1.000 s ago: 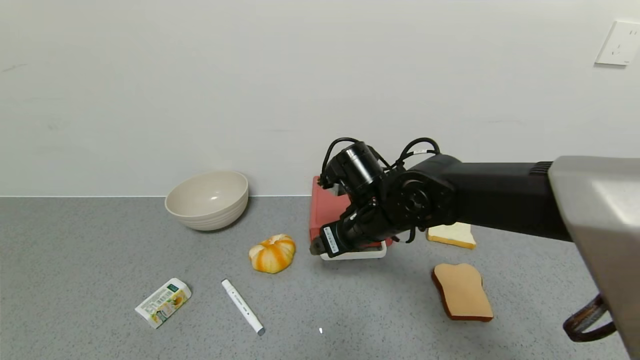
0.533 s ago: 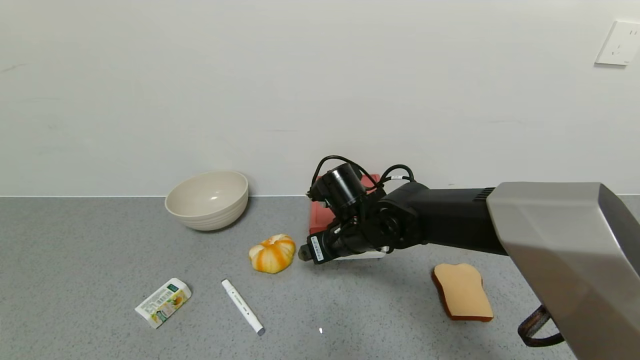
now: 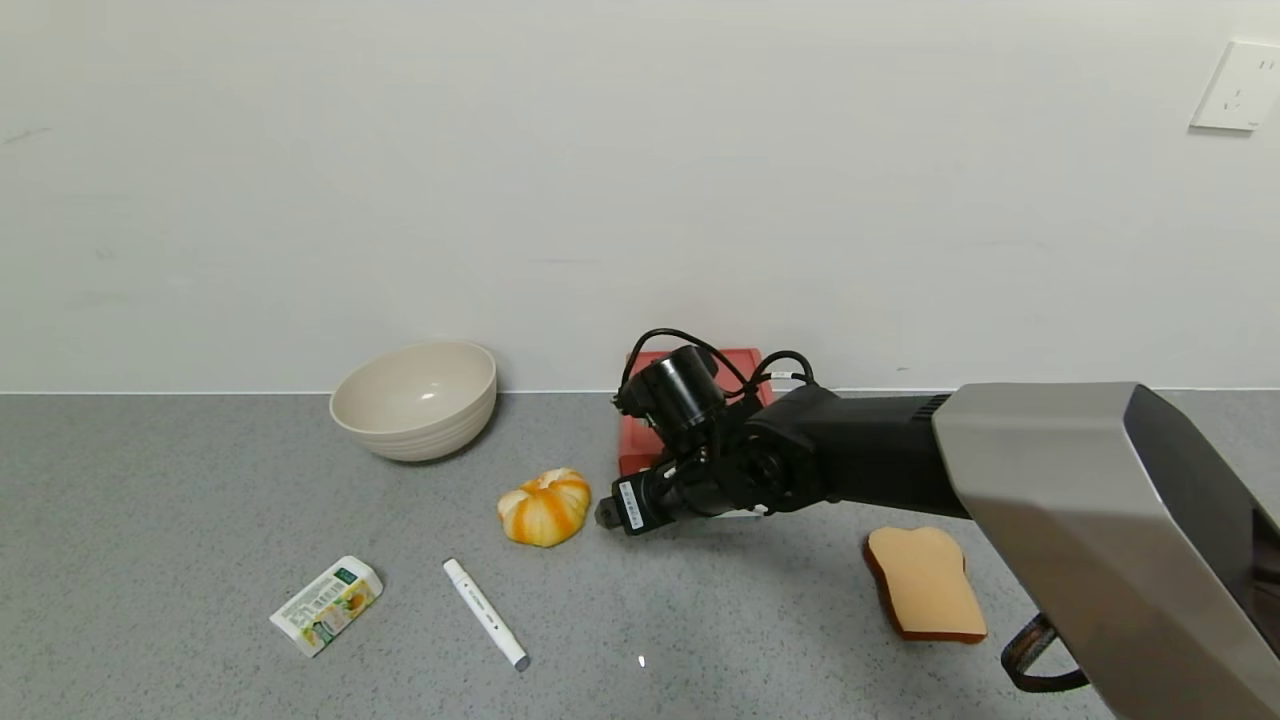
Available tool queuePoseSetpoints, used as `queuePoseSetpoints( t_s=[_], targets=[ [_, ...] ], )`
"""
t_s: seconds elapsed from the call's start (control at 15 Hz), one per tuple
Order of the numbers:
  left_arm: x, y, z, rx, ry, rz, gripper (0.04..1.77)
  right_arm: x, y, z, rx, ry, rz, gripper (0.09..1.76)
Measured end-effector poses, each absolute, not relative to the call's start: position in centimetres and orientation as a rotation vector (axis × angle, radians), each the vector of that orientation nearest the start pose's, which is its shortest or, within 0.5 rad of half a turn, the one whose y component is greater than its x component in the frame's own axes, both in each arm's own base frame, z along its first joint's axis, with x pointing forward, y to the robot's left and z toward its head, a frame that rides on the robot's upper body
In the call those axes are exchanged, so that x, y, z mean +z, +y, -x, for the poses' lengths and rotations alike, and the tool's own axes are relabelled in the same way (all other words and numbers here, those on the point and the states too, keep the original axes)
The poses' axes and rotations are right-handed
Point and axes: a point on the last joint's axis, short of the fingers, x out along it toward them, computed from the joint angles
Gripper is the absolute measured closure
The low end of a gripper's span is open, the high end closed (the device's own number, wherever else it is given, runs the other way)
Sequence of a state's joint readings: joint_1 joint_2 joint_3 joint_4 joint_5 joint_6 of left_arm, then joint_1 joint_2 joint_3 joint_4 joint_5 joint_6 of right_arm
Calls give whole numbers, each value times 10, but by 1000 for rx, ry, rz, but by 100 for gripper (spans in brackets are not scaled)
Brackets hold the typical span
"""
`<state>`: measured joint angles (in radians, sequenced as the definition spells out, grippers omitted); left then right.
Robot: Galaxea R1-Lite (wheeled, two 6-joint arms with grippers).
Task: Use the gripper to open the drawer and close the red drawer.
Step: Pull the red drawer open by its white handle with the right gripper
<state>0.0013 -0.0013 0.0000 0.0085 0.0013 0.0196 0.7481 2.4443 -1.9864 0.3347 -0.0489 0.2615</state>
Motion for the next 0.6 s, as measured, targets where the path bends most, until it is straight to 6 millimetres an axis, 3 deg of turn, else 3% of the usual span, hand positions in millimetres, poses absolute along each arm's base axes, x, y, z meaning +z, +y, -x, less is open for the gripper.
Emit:
queuePoseSetpoints(
  t_s=[0.6],
  targets=[
    [75, 0, 23, 2, 7, -20, 9, 102, 332, -368, 552, 830, 57, 14]
  ],
)
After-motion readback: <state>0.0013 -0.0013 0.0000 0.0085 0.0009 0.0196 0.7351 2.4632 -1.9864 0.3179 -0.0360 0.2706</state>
